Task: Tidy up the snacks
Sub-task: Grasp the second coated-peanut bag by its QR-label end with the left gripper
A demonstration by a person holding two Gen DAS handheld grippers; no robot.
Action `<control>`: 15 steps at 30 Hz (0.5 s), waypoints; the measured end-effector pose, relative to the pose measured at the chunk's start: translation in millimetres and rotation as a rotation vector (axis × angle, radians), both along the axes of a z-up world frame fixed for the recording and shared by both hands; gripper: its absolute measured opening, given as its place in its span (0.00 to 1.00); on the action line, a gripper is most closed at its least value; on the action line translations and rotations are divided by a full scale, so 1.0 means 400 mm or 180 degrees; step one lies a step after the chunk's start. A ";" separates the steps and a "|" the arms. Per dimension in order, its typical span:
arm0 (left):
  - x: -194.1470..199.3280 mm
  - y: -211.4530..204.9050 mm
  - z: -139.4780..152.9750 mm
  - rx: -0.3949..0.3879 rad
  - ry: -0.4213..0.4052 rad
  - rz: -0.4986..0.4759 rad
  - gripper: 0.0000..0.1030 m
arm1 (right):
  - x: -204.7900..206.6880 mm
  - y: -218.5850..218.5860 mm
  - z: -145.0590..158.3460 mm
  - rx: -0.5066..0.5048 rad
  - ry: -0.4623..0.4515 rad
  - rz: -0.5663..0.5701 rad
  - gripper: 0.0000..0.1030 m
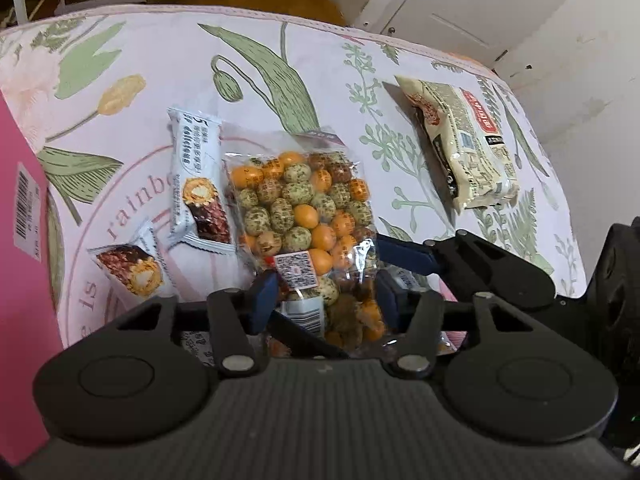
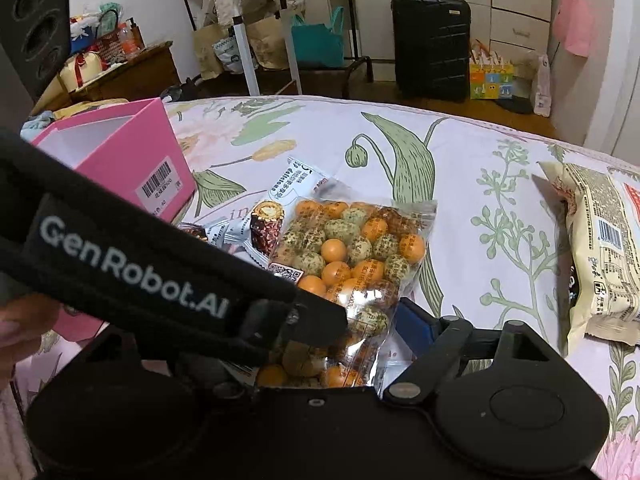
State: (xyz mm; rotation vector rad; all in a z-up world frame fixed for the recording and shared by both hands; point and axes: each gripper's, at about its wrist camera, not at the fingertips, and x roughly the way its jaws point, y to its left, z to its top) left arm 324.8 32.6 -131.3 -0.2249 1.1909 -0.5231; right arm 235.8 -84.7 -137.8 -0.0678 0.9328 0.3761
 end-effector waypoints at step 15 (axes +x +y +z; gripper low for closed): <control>0.013 0.027 -0.003 -0.0396 -0.0008 0.0178 0.56 | 0.018 -0.009 -0.004 -0.0122 -0.0052 -0.0193 0.76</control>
